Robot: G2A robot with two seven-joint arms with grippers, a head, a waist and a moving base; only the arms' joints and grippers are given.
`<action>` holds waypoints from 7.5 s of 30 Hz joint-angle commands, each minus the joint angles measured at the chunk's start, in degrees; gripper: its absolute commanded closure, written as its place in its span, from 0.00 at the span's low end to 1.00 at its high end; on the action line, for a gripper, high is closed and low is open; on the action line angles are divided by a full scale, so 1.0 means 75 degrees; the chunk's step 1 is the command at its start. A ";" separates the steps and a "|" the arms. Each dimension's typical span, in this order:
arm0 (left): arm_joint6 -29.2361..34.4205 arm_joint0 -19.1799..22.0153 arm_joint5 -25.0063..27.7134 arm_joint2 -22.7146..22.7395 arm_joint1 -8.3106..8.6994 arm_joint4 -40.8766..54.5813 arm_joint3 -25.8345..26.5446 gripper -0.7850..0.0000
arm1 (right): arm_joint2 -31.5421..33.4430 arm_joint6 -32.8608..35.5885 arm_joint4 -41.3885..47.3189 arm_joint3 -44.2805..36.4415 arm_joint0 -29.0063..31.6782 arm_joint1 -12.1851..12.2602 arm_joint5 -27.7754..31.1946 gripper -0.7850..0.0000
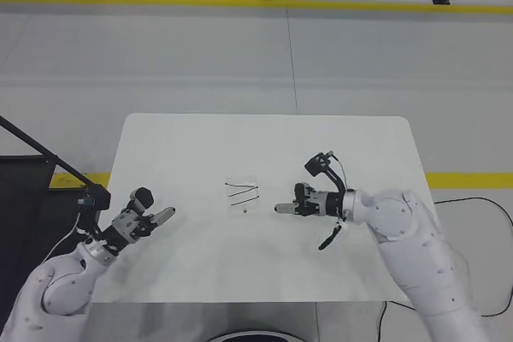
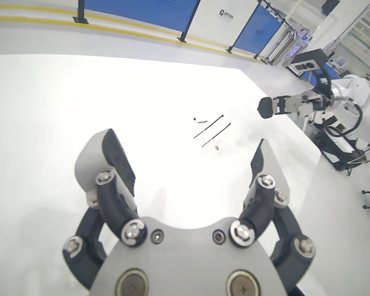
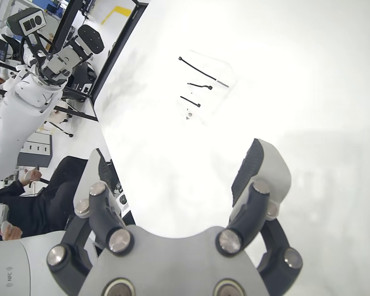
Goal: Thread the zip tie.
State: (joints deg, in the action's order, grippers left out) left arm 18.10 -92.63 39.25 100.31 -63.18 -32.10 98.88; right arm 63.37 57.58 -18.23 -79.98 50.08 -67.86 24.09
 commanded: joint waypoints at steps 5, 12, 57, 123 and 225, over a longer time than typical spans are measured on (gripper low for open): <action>0.0522 0.0133 0.0001 -0.0014 0.0035 0.0706 -0.0081 0.00 | -0.0549 0.0110 0.0237 0.0750 -0.0637 -0.0150 -0.0037 0.00; 0.0522 0.0133 0.0001 -0.0014 0.0035 0.0706 -0.0081 0.00 | -0.0549 0.0110 0.0237 0.0750 -0.0637 -0.0150 -0.0037 0.00; 0.1229 0.0362 -0.0150 -0.0349 0.0083 0.2019 -0.0260 0.00 | -0.3054 0.0024 0.1137 0.4424 -0.3460 -0.1592 -0.1828 0.58; 0.1229 0.0362 -0.0150 -0.0349 0.0083 0.2019 -0.0260 0.00 | -0.2773 0.0422 0.1286 0.5512 -0.3919 -0.2059 -0.0794 1.00; 0.2586 0.3403 0.2499 -0.4025 0.1509 0.2453 -0.0657 0.73 | -0.3958 0.3738 0.3016 0.0454 -0.4803 -0.0982 -0.0961 1.00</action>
State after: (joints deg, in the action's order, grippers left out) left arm 37.71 -67.14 58.00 70.23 -51.89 -13.66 93.94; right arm 33.78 85.57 4.39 -76.73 14.17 -75.16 16.93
